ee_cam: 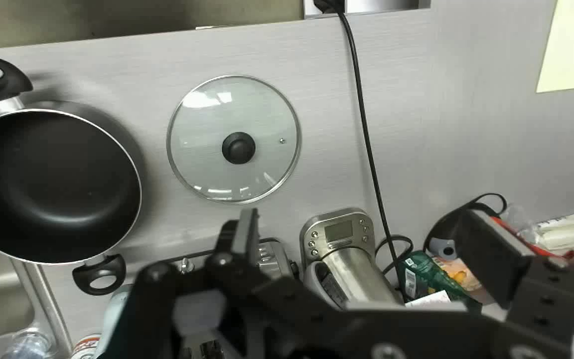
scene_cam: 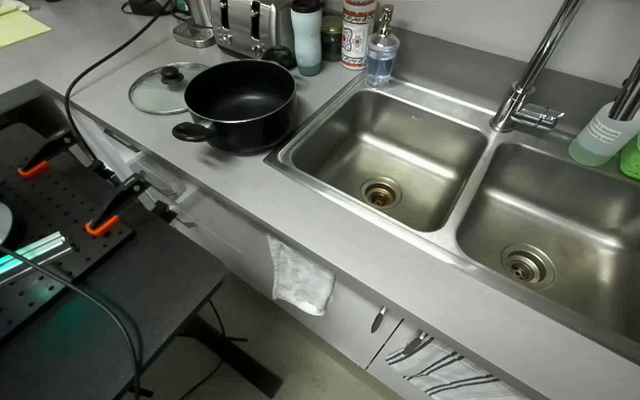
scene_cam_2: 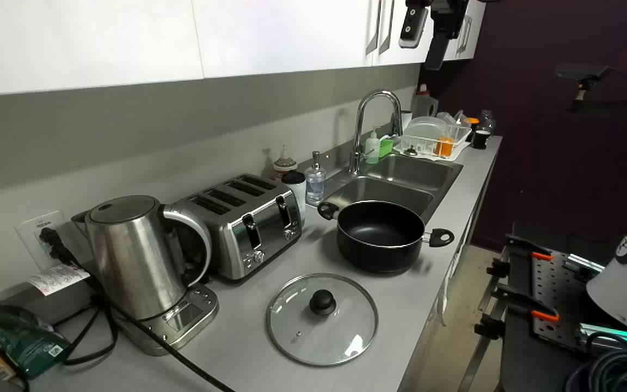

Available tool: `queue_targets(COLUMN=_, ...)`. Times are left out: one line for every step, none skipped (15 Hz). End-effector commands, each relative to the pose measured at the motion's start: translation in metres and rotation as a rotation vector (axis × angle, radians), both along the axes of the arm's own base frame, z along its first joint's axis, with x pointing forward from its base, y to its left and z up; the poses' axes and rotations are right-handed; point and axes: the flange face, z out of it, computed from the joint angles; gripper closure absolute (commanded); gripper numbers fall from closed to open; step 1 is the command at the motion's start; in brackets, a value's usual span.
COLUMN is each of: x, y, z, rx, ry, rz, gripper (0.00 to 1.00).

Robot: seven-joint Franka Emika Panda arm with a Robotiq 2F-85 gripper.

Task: Put the glass lid on top of the black pot.

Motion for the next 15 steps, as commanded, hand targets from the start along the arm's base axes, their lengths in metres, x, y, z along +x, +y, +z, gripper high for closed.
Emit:
queue_targets(x=0.0002, y=0.0000, z=0.0011, rx=0.000, ry=0.001, rz=0.000, gripper=0.00)
queue_targets(x=0.0003, y=0.0001, z=0.0015, rx=0.000, ry=0.000, rz=0.000, gripper=0.00)
queue_targets(x=0.0002, y=0.0001, z=0.0014, rx=0.000, ry=-0.001, rz=0.000, gripper=0.00)
queue_targets(x=0.0003, y=0.0001, z=0.0014, rx=0.000, ry=-0.001, rz=0.000, gripper=0.00)
queue_targets(x=0.0003, y=0.0001, z=0.0014, rx=0.000, ry=-0.001, rz=0.000, gripper=0.00)
queue_targets(x=0.0003, y=0.0001, z=0.0015, rx=0.000, ry=-0.001, rz=0.000, gripper=0.00)
queue_targets(x=0.0003, y=0.0001, z=0.0015, rx=0.000, ry=-0.001, rz=0.000, gripper=0.00)
queue_targets(x=0.0003, y=0.0001, z=0.0014, rx=0.000, ry=-0.001, rz=0.000, gripper=0.00)
queue_targets(x=0.0003, y=0.0001, z=0.0014, rx=0.000, ry=-0.001, rz=0.000, gripper=0.00)
queue_targets(x=0.0003, y=0.0001, z=0.0015, rx=0.000, ry=-0.001, rz=0.000, gripper=0.00)
queue_targets(x=0.0003, y=0.0001, z=0.0015, rx=0.000, ry=-0.001, rz=0.000, gripper=0.00)
queue_targets(x=0.0003, y=0.0001, z=0.0014, rx=0.000, ry=-0.001, rz=0.000, gripper=0.00)
queue_targets(x=0.0003, y=0.0001, z=0.0015, rx=0.000, ry=-0.001, rz=0.000, gripper=0.00)
queue_targets(x=0.0018, y=0.0016, z=-0.0019, rx=-0.004, ry=-0.001, rz=0.001, gripper=0.00)
queue_targets(x=0.0033, y=0.0029, z=-0.0066, rx=-0.013, ry=-0.001, rz=0.004, gripper=0.00)
